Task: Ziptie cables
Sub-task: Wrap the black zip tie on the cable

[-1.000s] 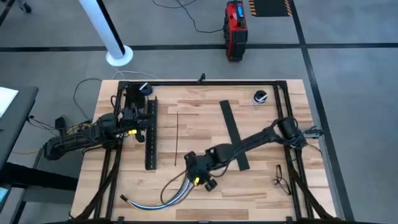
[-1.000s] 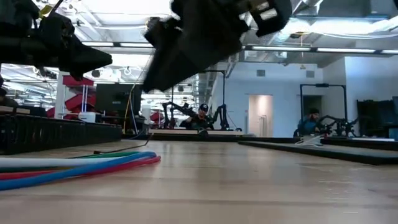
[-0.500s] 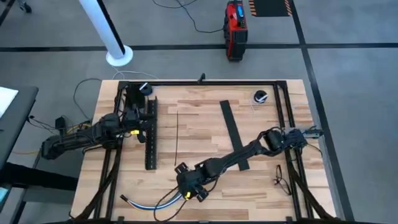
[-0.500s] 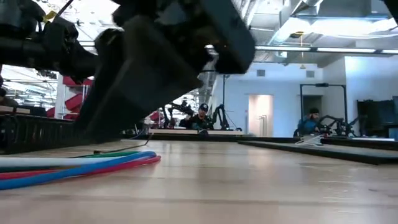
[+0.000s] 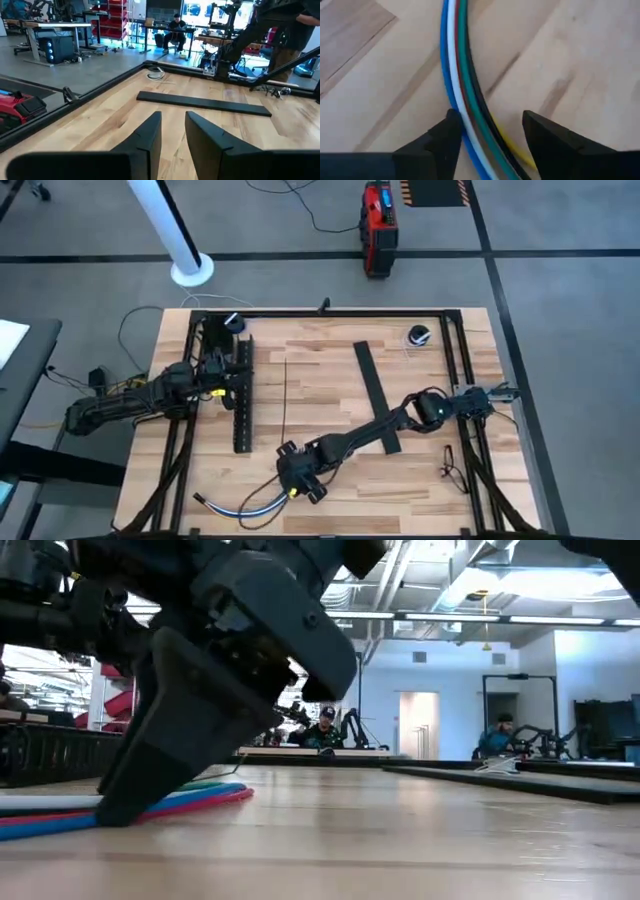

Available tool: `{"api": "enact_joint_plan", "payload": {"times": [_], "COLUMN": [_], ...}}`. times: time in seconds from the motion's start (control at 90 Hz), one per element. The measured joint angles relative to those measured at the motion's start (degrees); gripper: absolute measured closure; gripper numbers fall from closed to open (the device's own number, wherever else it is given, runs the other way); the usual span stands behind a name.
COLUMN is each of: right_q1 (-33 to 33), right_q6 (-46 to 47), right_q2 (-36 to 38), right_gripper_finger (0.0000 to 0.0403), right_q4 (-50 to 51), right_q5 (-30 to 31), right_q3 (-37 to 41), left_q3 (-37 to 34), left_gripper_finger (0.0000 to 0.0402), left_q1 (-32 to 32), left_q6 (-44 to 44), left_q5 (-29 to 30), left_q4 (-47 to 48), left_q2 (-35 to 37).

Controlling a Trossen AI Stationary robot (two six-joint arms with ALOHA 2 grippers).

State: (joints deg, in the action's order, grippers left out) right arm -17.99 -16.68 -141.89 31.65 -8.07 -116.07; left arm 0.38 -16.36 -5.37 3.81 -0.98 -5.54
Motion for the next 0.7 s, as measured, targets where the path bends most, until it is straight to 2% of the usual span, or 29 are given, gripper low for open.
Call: {"api": "enact_joint_plan", "payload": {"times": [0.167,0.311,0.489,0.7], "right_q1": [0.95,0.98,0.81,-0.24], "right_q6": [0.2,-0.04,-0.17,0.79], "right_q2": [-1.39,-2.33,-1.94,1.4], "right_gripper_finger": [0.0318,0.0366,0.0395,0.0403], "right_q4": [0.37,0.75,3.49,10.21], "right_q5": [-2.35,-2.42,-2.39,-2.04], "right_q3": [-0.22,-0.28,-0.33,0.09], "left_q3": [0.0,0.0,0.0,0.0], "left_gripper_finger": [0.032,0.032,0.032,0.032], "left_q1": [0.0,0.0,0.0,-0.02], "left_q6": [0.0,-0.12,-0.78,-1.53], "left_q5": [0.02,0.02,-0.09,-0.15], "left_q4": [-0.01,0.01,-0.01,-0.01], "left_q2": [0.0,0.0,0.0,0.02]}}
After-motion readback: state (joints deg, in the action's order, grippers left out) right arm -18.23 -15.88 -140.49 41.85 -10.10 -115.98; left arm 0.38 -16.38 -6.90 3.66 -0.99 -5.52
